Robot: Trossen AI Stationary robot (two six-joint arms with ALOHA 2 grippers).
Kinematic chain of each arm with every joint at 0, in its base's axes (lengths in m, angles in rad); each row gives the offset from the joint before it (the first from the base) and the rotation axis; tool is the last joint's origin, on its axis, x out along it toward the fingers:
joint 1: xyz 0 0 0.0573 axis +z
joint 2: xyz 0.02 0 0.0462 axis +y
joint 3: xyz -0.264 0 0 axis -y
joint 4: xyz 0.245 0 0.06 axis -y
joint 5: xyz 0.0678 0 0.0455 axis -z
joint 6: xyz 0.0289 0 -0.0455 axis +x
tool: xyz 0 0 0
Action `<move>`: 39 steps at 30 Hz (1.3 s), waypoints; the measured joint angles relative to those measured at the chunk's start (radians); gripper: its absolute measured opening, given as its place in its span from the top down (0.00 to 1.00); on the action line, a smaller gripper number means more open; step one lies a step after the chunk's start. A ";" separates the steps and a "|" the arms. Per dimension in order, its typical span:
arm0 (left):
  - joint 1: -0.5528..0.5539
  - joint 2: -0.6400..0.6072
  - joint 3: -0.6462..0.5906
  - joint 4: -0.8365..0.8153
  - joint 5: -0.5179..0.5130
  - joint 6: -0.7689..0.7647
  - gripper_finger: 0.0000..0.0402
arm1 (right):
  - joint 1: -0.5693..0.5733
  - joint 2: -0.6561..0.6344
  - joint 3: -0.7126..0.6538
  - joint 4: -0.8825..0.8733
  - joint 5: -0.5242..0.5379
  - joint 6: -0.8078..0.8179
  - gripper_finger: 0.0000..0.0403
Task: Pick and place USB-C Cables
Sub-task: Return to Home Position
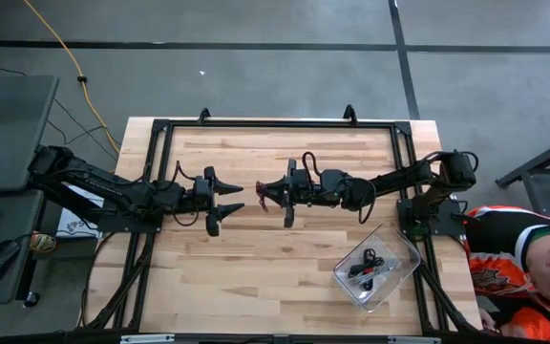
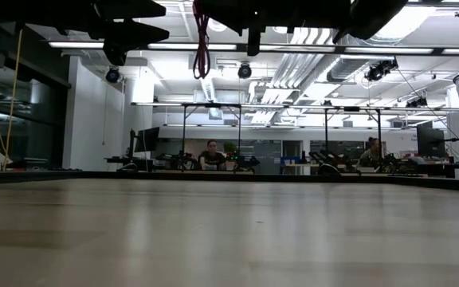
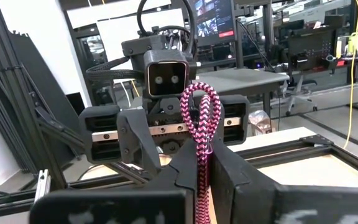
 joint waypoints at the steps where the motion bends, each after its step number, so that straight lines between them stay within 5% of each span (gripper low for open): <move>1: 0.000 0.000 0.000 0.000 0.000 0.000 0.47 | 0.000 0.000 0.000 0.000 0.000 0.000 0.98; 24: 0.000 0.000 0.000 0.000 0.000 0.000 0.47 | 0.000 0.000 0.000 -0.018 -0.002 -0.001 0.98; 29: 0.000 0.000 0.000 0.000 0.000 0.000 0.47 | 0.005 -0.027 0.000 -0.057 -0.115 0.000 0.98; 34: 0.000 0.000 0.000 0.000 0.000 0.001 0.47 | 0.056 -0.203 0.010 -0.372 -0.111 -0.003 0.98; 39: 0.000 0.000 0.000 0.009 0.000 0.001 0.47 | 0.190 -0.365 0.149 -0.910 0.083 0.030 0.99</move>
